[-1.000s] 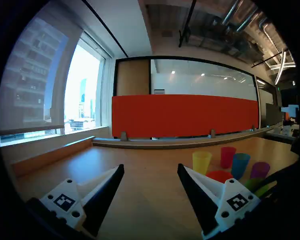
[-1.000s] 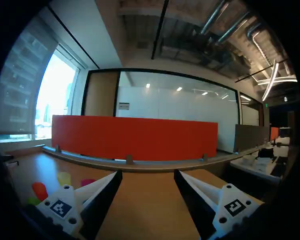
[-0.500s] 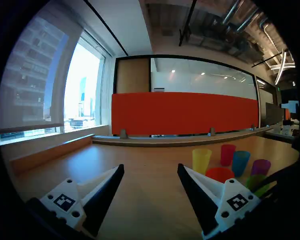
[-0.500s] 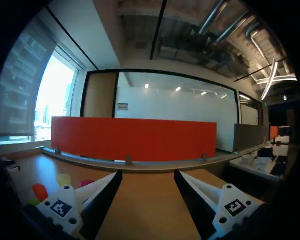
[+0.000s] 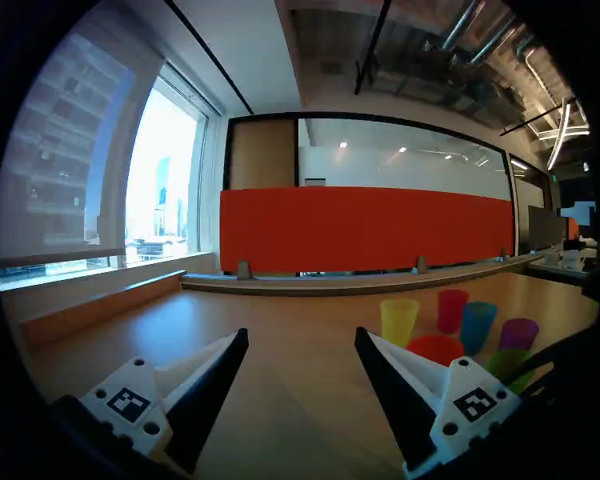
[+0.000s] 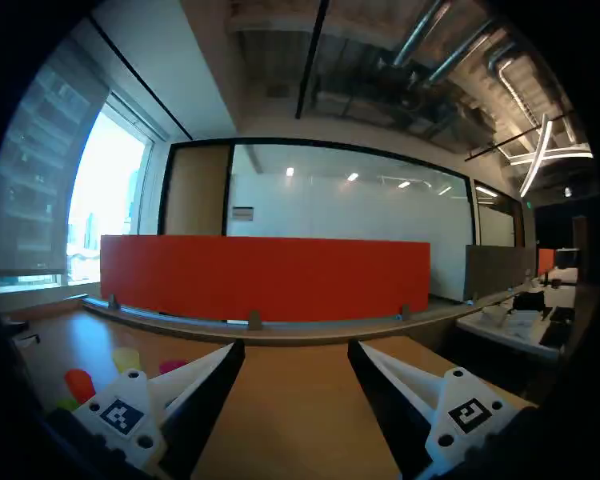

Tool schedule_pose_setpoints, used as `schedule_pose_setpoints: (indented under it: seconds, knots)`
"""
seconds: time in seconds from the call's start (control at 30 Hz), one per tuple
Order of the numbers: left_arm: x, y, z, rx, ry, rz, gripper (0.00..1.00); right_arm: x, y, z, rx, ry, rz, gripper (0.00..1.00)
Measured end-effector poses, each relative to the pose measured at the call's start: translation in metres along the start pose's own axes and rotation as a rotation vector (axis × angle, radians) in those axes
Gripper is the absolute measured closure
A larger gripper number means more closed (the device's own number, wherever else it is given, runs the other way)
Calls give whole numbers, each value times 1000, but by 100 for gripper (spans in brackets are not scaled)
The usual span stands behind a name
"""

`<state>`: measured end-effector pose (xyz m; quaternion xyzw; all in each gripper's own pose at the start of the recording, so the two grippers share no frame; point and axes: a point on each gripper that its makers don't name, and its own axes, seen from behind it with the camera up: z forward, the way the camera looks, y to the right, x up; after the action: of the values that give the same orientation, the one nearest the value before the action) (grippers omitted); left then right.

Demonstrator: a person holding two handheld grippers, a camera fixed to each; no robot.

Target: Pour water

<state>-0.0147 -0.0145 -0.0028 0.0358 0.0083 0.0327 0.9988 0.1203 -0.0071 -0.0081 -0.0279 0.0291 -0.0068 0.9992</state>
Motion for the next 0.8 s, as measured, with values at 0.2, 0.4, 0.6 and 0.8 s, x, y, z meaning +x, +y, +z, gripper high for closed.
schedule_pose_setpoints:
  seconds: [0.2,0.4,0.6,0.8]
  knots:
    - [0,0,0,-1,-1,1,1,-1,3,-2,-4,8,-1,0]
    - [0,0,0,-1,-1,1,1,2,5,-6,-3,29,8,0]
    - [0,0,0,-1,-1,0,1,-3,4,-9,-2,33,-15,0]
    - [0,0,0,0,-2,2,1,-12,0,-12,5,43,-34,0]
